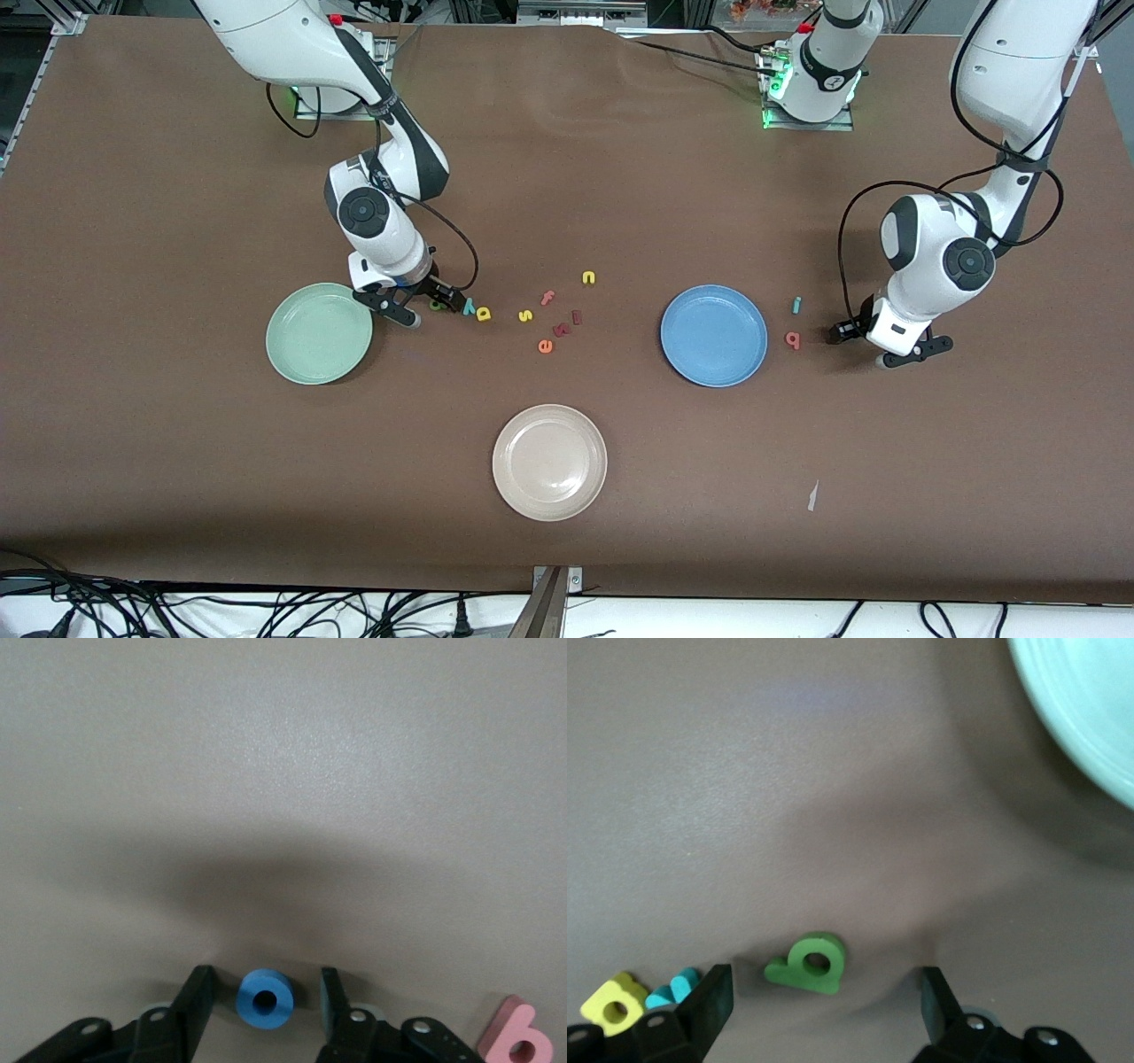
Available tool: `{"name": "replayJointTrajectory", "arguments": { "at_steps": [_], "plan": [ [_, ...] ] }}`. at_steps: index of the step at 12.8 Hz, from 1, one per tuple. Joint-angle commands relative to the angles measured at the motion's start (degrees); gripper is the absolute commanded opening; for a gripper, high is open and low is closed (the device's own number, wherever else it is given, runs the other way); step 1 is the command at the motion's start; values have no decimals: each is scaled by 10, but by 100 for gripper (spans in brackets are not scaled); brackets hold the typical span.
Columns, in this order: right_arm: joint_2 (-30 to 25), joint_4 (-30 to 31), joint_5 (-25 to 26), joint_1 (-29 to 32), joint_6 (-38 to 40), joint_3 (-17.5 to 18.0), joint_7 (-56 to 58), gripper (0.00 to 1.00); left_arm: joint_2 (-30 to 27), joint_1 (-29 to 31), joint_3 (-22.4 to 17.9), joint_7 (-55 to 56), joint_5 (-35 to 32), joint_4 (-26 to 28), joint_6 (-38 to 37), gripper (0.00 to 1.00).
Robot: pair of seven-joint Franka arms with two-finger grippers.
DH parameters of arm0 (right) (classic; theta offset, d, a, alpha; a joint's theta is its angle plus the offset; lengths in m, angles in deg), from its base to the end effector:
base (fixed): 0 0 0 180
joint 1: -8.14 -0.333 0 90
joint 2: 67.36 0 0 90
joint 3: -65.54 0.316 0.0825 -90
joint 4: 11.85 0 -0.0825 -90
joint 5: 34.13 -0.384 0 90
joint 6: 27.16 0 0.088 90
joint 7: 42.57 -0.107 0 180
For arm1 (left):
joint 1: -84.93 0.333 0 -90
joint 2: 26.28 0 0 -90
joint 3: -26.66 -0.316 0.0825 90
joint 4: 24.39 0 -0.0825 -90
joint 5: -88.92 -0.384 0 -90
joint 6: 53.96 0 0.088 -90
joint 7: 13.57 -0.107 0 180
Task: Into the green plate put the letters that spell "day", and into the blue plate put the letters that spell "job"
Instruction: 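Grasp green b with the right gripper while the left gripper grasps blue o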
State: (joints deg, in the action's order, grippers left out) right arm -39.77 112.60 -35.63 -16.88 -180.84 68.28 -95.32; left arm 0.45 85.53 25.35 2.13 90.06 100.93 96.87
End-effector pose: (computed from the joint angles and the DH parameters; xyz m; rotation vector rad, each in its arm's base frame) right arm 0.4988 0.2622 0.1702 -3.0135 0.7139 -0.0002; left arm 0.5541 0.0193 0.1688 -3.0974 -0.5038 0.0327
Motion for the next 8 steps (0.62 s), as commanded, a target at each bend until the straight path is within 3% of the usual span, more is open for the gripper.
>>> {"name": "replayJointTrajectory", "arguments": {
  "at_steps": [1, 4, 8],
  "plan": [
    [4, 8, 4, -8, -20, -7, 4, 91, -4, -1, -3, 3, -1, 3, 5, 47],
    [4, 8, 3, -11, -22, -7, 2, 82, -2, 0, -3, 2, -1, 3, 5, 29],
    [4, 7, 2, -15, -21, -7, 3, 75, -14, 3, -3, 4, -1, -2, -1, 20]
  ]
}}
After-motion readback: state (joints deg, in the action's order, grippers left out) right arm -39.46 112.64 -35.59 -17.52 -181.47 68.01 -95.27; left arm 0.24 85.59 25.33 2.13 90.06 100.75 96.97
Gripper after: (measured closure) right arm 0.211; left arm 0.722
